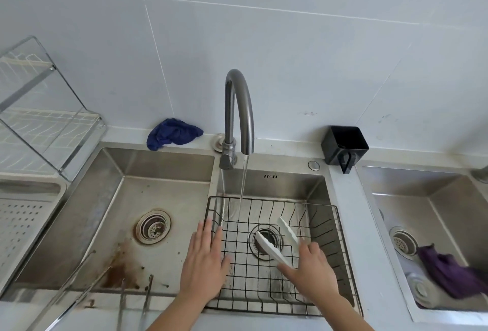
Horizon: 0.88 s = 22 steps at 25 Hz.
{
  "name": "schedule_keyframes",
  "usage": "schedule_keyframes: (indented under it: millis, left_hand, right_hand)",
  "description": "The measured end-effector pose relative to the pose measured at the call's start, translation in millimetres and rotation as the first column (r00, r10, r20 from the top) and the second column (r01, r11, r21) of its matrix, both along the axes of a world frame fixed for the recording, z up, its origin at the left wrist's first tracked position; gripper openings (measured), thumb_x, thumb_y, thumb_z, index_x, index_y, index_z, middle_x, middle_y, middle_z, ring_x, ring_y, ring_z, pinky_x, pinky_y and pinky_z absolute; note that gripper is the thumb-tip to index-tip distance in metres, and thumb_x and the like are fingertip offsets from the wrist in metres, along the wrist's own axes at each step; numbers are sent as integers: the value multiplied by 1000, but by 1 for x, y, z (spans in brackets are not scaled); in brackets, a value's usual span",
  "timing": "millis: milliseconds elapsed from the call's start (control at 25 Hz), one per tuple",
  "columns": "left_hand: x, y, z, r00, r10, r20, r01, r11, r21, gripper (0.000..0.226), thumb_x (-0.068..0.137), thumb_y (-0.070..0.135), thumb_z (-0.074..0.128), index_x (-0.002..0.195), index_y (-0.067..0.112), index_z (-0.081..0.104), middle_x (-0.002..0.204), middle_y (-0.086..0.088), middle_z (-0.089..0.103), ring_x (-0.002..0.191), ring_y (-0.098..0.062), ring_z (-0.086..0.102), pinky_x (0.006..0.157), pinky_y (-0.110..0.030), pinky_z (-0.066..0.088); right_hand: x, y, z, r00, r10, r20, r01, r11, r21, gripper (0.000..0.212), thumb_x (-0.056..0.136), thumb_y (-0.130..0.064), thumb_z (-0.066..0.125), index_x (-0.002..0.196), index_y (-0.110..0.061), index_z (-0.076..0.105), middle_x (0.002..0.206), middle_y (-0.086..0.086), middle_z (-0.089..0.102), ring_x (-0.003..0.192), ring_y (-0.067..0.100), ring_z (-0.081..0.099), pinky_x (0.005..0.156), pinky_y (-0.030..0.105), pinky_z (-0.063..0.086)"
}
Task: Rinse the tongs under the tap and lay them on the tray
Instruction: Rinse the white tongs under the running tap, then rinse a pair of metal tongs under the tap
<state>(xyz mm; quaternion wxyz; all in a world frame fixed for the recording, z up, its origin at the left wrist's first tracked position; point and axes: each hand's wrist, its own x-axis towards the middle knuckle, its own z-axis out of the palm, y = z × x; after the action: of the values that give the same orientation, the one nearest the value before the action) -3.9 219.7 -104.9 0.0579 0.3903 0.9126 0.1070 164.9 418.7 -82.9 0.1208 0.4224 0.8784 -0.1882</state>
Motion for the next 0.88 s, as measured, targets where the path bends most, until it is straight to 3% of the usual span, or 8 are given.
schedule_keyframes:
  millis: [160,440,640,760,880]
  left_hand:
    - [1,1,-3,1000,-2,11,3,998,-58,74,101,54,37,161,14,17,168,-14,-13,155,-29,-14,126,-42,-3]
    - [3,1,-1,1000,9,-6,-10,996,-83,72,101,51,39,160,12,25,169,-17,-4,157,-32,-6,128,-47,9]
    - [3,0,-1,999,5,-33,-8,996,-87,70,99,48,48,155,9,37,168,-20,8,157,-35,6,126,-50,18]
    - [2,1,-2,999,7,-34,-10,996,-91,69,98,48,48,155,10,38,168,-20,11,157,-35,7,126,-50,17]
    - [2,0,-1,1000,17,-3,-17,995,-100,70,100,51,42,158,13,29,170,-17,5,157,-32,-1,127,-45,5]
  right_hand:
    - [-1,-3,-6,1000,-14,22,13,999,40,93,80,-74,61,151,-21,31,134,-1,46,125,19,49,95,33,53]
    - [-7,-6,-9,999,-25,46,21,996,83,91,78,-74,64,147,-21,36,131,1,47,123,22,50,96,37,51]
    - [-9,-5,-18,999,-44,25,41,993,110,105,77,-76,63,156,-19,24,138,3,44,130,23,46,99,39,48]
    - [-9,-7,-22,999,-43,30,40,996,85,107,76,-78,61,156,-19,21,140,3,44,131,23,45,99,39,48]
    - [-6,-9,-21,999,-32,6,32,997,76,100,77,-78,61,153,-22,28,139,2,45,128,25,46,99,39,48]
